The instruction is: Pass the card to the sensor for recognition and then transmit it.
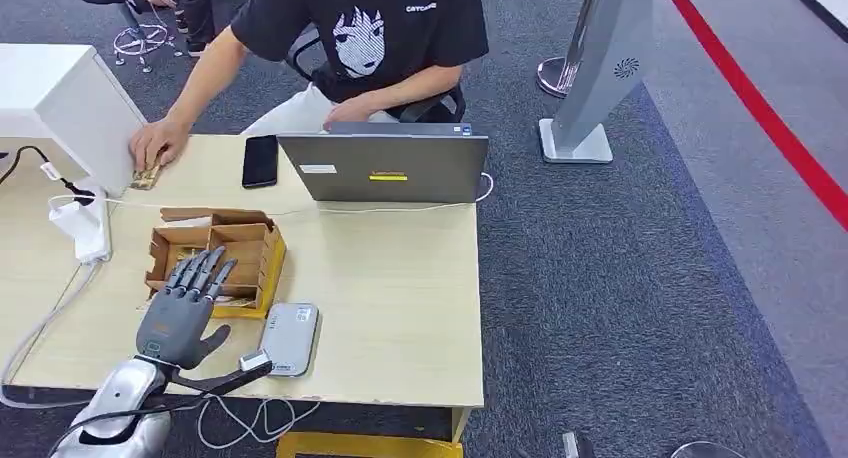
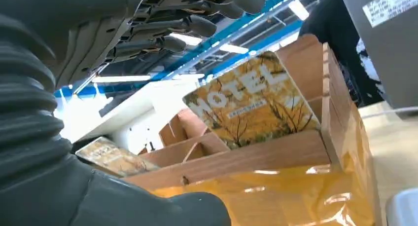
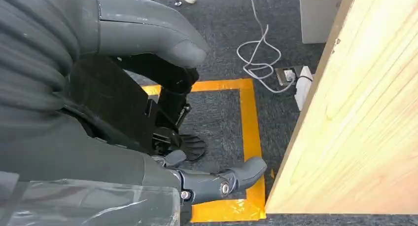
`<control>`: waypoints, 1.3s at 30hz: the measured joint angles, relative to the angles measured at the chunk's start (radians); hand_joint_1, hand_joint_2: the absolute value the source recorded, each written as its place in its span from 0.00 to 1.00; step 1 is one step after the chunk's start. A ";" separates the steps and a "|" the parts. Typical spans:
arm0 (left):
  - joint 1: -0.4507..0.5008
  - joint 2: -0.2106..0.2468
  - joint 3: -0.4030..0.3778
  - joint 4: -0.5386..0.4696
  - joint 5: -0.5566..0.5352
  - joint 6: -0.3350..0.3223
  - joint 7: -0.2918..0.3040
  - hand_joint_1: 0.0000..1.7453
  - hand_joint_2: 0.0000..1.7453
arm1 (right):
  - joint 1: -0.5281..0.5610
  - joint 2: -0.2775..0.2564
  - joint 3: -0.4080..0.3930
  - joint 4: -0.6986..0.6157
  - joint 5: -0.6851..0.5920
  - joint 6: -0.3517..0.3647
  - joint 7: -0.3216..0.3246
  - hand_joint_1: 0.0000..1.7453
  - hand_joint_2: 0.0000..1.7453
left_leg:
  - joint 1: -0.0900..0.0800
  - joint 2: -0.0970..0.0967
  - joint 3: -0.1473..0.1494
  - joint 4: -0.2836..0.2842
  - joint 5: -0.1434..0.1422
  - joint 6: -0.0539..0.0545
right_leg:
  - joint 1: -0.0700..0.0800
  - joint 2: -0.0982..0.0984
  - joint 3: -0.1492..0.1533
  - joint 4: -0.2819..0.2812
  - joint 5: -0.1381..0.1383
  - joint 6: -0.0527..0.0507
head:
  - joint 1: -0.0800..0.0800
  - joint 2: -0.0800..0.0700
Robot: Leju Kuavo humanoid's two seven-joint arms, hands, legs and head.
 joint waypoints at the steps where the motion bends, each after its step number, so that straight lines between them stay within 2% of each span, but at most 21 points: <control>1: 0.000 -0.002 0.000 0.000 0.000 0.004 -0.001 0.00 1.00 | 0.000 0.000 0.000 0.000 0.000 0.000 0.000 0.00 1.00 | 0.000 0.000 0.000 0.000 0.000 0.000 | 0.000 0.000 0.000 0.000 0.000 0.000 | 0.000 0.000; 8: 0.000 -0.006 0.000 0.000 0.000 0.008 -0.010 0.00 1.00 | -0.001 0.000 0.000 0.000 0.002 0.000 0.000 0.00 1.00 | 0.000 0.000 0.000 0.000 0.000 0.000 | 0.000 0.000 0.000 0.000 0.000 0.000 | 0.000 0.000; 9: -0.001 -0.006 0.000 0.000 0.000 0.008 -0.012 0.24 1.00 | -0.001 0.000 0.000 0.000 0.002 0.001 0.000 0.00 1.00 | 0.000 0.000 0.000 0.000 0.000 0.000 | 0.000 0.000 0.000 0.000 0.000 0.000 | 0.000 0.000; 10: -0.001 -0.006 0.000 0.000 0.000 0.008 -0.012 1.00 1.00 | -0.001 0.000 0.000 0.000 0.002 0.001 0.000 0.00 1.00 | 0.000 0.000 0.000 0.000 0.000 0.000 | 0.000 0.000 0.000 0.000 0.000 0.000 | 0.000 0.000; 33: -0.013 -0.008 0.001 0.003 -0.013 0.013 -0.002 1.00 1.00 | -0.002 0.001 0.000 0.000 0.002 0.006 0.000 0.00 1.00 | 0.000 0.000 0.000 0.000 0.000 0.000 | 0.000 0.000 0.000 0.000 0.000 0.000 | 0.000 0.000; 39: -0.052 -0.018 0.001 -0.044 -0.029 0.018 0.017 1.00 1.00 | -0.005 0.001 0.000 0.000 0.006 0.004 0.006 0.00 1.00 | 0.000 0.000 0.000 0.000 0.000 0.000 | 0.000 0.000 0.000 0.000 0.000 0.000 | 0.000 0.000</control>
